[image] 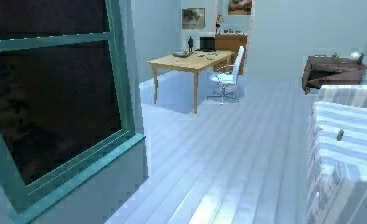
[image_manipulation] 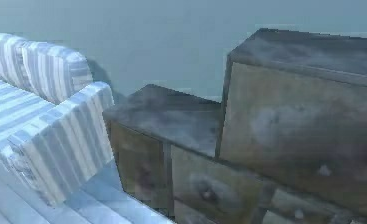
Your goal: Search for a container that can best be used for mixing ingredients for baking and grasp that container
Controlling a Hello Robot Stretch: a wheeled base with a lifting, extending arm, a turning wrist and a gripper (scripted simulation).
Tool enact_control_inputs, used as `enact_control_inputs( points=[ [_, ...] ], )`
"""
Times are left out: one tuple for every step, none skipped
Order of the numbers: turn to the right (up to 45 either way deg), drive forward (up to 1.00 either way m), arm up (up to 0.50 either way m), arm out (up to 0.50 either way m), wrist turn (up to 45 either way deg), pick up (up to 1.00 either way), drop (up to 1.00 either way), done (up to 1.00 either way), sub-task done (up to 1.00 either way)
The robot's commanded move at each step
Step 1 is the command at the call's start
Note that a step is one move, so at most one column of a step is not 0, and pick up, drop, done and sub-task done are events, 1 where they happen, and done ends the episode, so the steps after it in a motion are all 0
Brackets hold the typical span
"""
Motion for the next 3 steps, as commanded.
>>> enact_control_inputs(
  points=[
    [12.0, 0.00, 0.00, 0.00, 0.0, 0.00, 0.00, 0.00, 0.00],
    [0.0, 1.00, 0.00, 0.00, 0.0, 0.00, 0.00, 0.00, 0.00],
    [12.0, 0.00, 0.00, 0.00, 0.0, 0.00, 0.00, 0.00, 0.00]
  ],
)
